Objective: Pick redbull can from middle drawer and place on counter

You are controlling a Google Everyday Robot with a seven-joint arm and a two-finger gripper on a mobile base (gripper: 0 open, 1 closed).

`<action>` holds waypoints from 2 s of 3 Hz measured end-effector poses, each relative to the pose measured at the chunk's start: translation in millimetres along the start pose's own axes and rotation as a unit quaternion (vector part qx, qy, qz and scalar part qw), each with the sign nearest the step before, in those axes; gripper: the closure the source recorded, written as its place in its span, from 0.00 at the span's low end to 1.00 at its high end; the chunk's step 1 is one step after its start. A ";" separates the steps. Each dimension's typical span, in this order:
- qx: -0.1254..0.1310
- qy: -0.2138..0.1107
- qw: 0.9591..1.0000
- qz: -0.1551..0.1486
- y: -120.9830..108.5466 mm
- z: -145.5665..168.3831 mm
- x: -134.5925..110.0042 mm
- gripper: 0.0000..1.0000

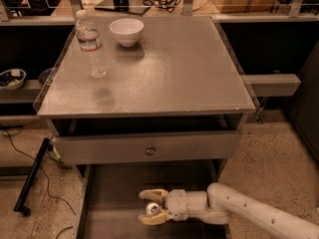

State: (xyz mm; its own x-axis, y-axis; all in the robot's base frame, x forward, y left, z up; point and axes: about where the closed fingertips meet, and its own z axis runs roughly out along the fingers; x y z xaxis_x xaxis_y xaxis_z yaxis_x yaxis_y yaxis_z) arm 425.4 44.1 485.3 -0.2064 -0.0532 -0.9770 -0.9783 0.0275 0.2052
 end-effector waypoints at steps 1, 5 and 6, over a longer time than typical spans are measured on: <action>0.000 0.000 1.000 0.000 0.0 0.0 0.0 0.66; -0.002 -0.003 1.000 0.007 0.5 -1.0 -5.7 1.00; -0.020 -0.029 0.997 0.068 -3.9 -9.2 -19.3 1.00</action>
Offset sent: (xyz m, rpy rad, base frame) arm 0.0000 0.0000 0.0000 0.0000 0.0000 0.0000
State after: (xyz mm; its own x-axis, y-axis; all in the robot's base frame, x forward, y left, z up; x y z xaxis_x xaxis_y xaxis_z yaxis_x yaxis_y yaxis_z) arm 433.0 35.8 503.9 -0.3379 0.0069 -0.9411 -0.9411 -0.0104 0.3379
